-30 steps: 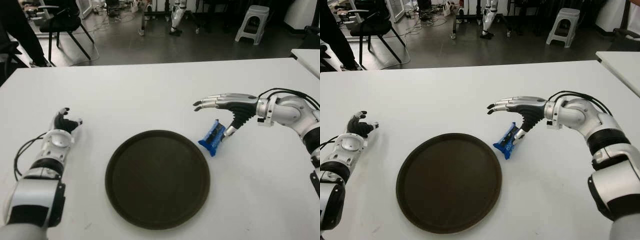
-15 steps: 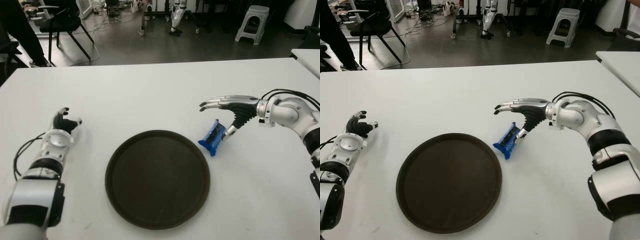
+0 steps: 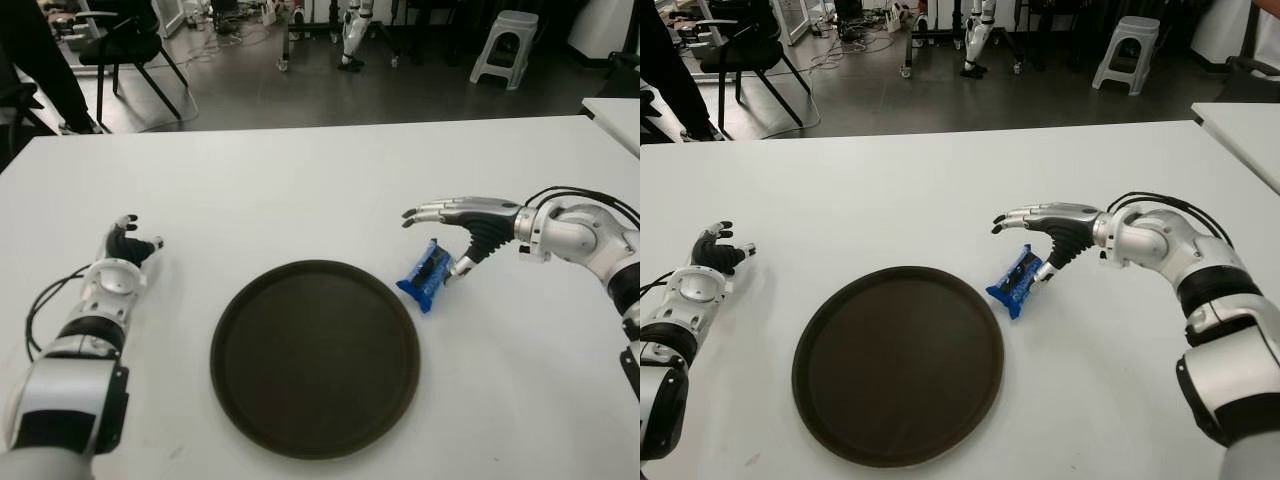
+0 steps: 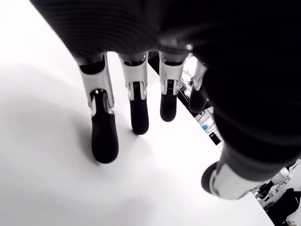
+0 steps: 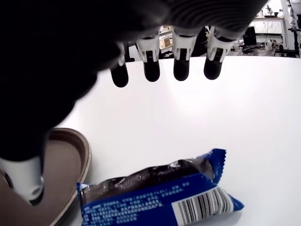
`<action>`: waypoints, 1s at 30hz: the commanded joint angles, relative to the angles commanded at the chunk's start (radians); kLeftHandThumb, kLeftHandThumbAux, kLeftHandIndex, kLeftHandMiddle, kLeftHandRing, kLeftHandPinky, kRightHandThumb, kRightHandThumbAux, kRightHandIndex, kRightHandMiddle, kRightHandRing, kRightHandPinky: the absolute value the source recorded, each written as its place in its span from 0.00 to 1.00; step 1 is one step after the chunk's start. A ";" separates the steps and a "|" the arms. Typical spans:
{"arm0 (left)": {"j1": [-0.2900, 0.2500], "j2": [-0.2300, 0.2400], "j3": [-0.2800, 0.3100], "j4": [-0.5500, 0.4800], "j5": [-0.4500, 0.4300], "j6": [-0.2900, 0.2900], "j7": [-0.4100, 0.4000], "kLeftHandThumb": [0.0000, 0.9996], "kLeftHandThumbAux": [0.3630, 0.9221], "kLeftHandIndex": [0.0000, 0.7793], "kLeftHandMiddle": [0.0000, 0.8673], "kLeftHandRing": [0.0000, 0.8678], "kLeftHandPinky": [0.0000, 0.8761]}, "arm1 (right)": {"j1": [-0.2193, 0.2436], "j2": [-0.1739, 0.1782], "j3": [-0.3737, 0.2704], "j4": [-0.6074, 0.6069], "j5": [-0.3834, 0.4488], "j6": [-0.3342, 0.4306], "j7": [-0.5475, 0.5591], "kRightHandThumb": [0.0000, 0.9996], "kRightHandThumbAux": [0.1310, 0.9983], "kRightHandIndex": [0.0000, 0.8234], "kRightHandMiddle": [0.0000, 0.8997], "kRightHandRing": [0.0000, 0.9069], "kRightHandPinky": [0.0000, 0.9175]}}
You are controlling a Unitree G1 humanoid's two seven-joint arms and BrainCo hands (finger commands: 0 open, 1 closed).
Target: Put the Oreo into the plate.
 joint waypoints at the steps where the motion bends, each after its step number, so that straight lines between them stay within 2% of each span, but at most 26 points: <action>1: 0.000 0.000 0.002 0.000 -0.002 0.000 0.000 0.26 0.67 0.07 0.17 0.21 0.23 | 0.001 -0.007 0.010 -0.001 -0.030 -0.006 -0.036 0.00 0.57 0.00 0.00 0.00 0.00; 6: 0.000 -0.002 0.005 -0.001 -0.006 -0.002 0.000 0.27 0.66 0.07 0.17 0.20 0.21 | -0.002 -0.014 0.034 0.007 -0.110 -0.023 -0.141 0.00 0.66 0.00 0.00 0.00 0.00; 16: 0.002 0.001 0.009 0.000 -0.010 -0.005 -0.001 0.26 0.64 0.07 0.16 0.19 0.20 | -0.010 -0.022 0.067 0.022 -0.180 -0.037 -0.231 0.00 0.76 0.00 0.00 0.00 0.00; 23: 0.003 0.000 0.015 0.000 -0.013 -0.005 -0.004 0.27 0.64 0.07 0.16 0.20 0.22 | -0.013 -0.028 0.089 0.023 -0.217 -0.041 -0.286 0.00 0.79 0.00 0.00 0.00 0.00; 27: 0.003 0.000 0.015 0.000 -0.010 -0.003 -0.003 0.26 0.64 0.07 0.16 0.19 0.20 | -0.013 -0.029 0.094 0.026 -0.226 -0.050 -0.304 0.00 0.80 0.00 0.00 0.00 0.00; 30: 0.000 0.001 0.009 0.000 -0.004 0.002 -0.002 0.24 0.64 0.06 0.15 0.18 0.18 | -0.012 -0.044 0.115 0.014 -0.268 -0.062 -0.357 0.00 0.80 0.00 0.00 0.00 0.00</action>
